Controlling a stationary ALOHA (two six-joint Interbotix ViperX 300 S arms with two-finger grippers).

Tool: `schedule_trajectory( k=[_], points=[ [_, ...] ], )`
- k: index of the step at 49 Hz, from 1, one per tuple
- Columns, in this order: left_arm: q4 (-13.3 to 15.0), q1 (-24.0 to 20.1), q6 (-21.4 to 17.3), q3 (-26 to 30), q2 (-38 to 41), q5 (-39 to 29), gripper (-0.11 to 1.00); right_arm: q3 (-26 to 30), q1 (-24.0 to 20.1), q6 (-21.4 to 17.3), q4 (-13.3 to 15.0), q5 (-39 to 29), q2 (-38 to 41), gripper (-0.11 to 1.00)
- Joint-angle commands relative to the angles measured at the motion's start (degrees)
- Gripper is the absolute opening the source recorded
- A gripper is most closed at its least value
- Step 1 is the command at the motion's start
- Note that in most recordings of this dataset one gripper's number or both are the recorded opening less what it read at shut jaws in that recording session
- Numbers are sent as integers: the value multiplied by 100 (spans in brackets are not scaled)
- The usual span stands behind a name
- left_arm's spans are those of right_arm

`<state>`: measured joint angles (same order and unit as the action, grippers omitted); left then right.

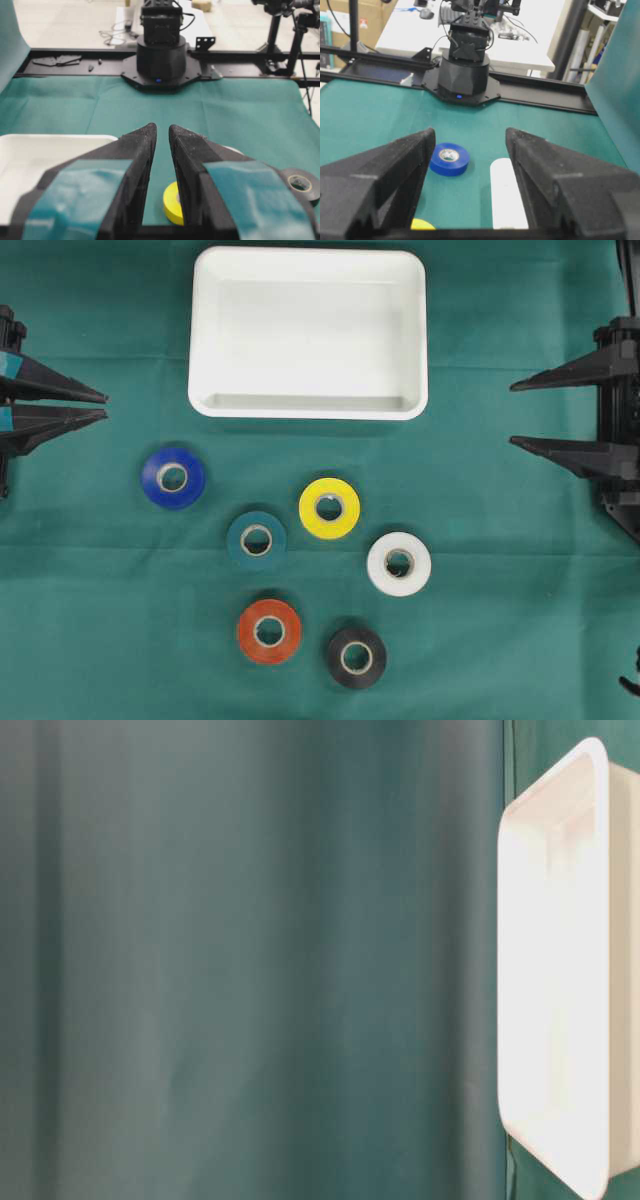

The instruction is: Put the tape into the white case with the right arm.

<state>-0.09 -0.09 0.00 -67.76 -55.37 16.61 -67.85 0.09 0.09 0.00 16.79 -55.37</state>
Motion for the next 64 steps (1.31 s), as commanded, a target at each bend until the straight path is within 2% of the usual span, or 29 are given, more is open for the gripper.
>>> schedule_trajectory(
  k=[1,3,8,14,25,37,45,49,53,58,62,64],
  points=[
    [158,0,-9,141,70,53,24,70,26,-79,-9,26,35,24],
    [158,-9,-9,141,79,53,21,53,35,-97,-18,18,26,22],
    [158,-9,-18,132,79,114,3,44,44,-220,-9,0,-35,2],
    [158,-9,0,88,79,141,1,0,53,-299,9,-35,-114,-9],
    [158,0,0,-9,35,-88,1,-149,62,-316,26,-70,-202,-10],
    [158,0,-9,-44,-176,-1327,1,-325,62,-334,26,-70,-220,-10],
    [158,18,-26,-141,-439,-1389,1,-343,62,-334,35,-79,-211,-9],
    [158,18,-26,-229,-606,-1468,1,-352,62,-334,35,-79,-211,-4],
    [158,18,-18,-352,-809,-1635,1,-343,62,-334,26,-114,-211,7],
    [158,18,-9,-492,-1116,-1978,1,-334,70,-334,26,-193,-211,30],
    [158,18,0,-554,-1345,-2188,1,-308,62,-334,35,-211,-211,55],
    [158,18,0,-589,-1450,-2294,1,-308,62,-334,35,-229,-211,57]
  ],
)
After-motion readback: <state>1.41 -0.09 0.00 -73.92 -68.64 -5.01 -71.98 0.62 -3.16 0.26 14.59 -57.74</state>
